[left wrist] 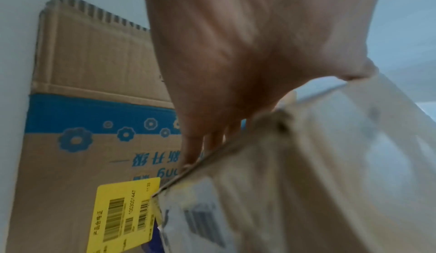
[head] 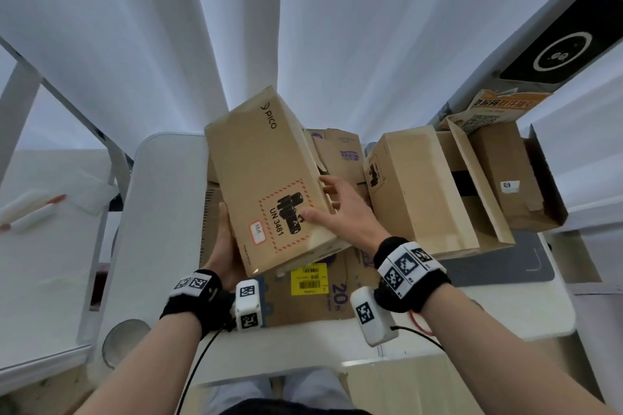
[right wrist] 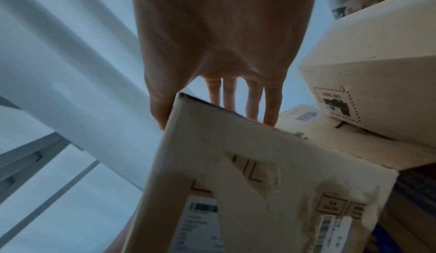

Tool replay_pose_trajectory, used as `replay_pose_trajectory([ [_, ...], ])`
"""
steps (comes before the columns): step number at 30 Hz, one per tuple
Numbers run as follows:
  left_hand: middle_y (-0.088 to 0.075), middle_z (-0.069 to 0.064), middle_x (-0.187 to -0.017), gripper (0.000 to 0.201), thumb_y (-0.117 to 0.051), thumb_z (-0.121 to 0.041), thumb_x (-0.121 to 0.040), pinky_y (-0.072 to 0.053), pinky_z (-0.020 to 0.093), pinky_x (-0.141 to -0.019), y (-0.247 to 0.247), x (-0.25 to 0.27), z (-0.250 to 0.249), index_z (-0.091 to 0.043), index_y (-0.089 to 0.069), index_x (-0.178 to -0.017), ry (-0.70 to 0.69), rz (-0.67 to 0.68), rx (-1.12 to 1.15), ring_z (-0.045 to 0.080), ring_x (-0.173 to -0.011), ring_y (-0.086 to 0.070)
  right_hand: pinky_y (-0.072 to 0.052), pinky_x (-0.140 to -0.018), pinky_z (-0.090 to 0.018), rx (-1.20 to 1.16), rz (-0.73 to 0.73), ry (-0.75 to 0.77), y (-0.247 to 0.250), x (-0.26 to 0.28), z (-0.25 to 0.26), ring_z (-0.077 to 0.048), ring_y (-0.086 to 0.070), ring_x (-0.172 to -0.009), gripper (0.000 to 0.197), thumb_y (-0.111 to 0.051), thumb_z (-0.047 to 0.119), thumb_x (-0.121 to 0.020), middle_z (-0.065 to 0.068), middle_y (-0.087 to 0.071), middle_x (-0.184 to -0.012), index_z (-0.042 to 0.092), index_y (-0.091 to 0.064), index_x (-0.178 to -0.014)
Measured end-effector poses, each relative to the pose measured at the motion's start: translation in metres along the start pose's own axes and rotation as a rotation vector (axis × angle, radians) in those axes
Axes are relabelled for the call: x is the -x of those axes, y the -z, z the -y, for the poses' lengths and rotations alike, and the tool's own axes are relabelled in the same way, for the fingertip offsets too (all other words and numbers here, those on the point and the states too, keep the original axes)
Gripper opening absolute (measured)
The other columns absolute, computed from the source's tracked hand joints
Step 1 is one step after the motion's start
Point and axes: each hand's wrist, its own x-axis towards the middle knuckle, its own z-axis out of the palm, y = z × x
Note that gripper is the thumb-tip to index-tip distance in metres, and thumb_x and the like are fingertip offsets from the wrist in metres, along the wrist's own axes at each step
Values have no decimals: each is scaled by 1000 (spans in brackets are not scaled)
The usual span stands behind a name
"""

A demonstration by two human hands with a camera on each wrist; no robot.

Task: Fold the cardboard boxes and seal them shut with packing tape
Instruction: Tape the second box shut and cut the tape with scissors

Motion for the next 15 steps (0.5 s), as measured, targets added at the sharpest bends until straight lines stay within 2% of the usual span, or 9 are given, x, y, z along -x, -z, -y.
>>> replay_pose_trajectory([
  [3, -69, 17, -122, 88, -15, -84, -85, -60, 53, -75, 5, 2, -1, -27, -79, -104, -22, -31, 32, 36, -103, -70, -47, -102, -48, 71, -8, 12, -14, -4, -1, -17, -49, -118, 94, -65, 74, -65, 9, -43, -127, 35, -33, -145],
  [6, -70, 18, -119, 81, -23, -80, -87, -61, 50, -70, 14, 5, -3, -22, -75, -112, -42, -62, 46, 36, -98, -72, -45, -103, -46, 103, -6, 21, -20, -4, 1, -20, -43, -118, 86, -60, 77, -70, 4, -39, -125, 36, -34, -141],
  [9, -75, 15, -104, 63, -40, -67, -91, -61, 42, -61, 28, 8, -5, -17, -71, -113, -36, -102, 28, 30, -81, -75, -43, -104, -51, 10, 43, -1, -25, -10, 0, -24, -43, -121, 74, -44, 84, -73, -1, -42, -130, 39, -46, -131],
  [10, -76, 13, -97, 56, -43, -62, -92, -61, 39, -58, 34, 8, -5, -17, -69, -111, -34, -122, 17, 27, -75, -75, -42, -105, -52, -33, 57, 2, -27, -13, -2, -24, -45, -122, 63, -43, 80, -79, -2, -44, -131, 39, -50, -127],
  [12, -76, 10, -90, 50, -45, -60, -94, -60, 36, -55, 46, 8, -5, -18, -69, -107, -36, -162, 13, 24, -68, -74, -42, -106, -51, -49, 99, -2, -30, -18, -6, -24, -45, -124, 42, -51, 61, -91, -4, -45, -133, 38, -51, -127],
  [13, -76, 10, -90, 51, -45, -61, -94, -60, 36, -56, 52, 8, -5, -19, -70, -106, -33, -177, 21, 24, -68, -74, -44, -105, -48, -31, 119, -19, -30, -22, -10, -24, -45, -125, 41, -56, 53, -94, -5, -44, -136, 36, -48, -131],
  [15, -76, 9, -92, 54, -46, -66, -91, -61, 38, -59, 58, 8, -5, -20, -71, -105, -21, -202, 23, 25, -70, -74, -42, -107, -44, 30, 76, -66, -30, -27, -18, -25, -42, -131, 52, -62, 49, -92, -6, -42, -141, 30, -45, -137],
])
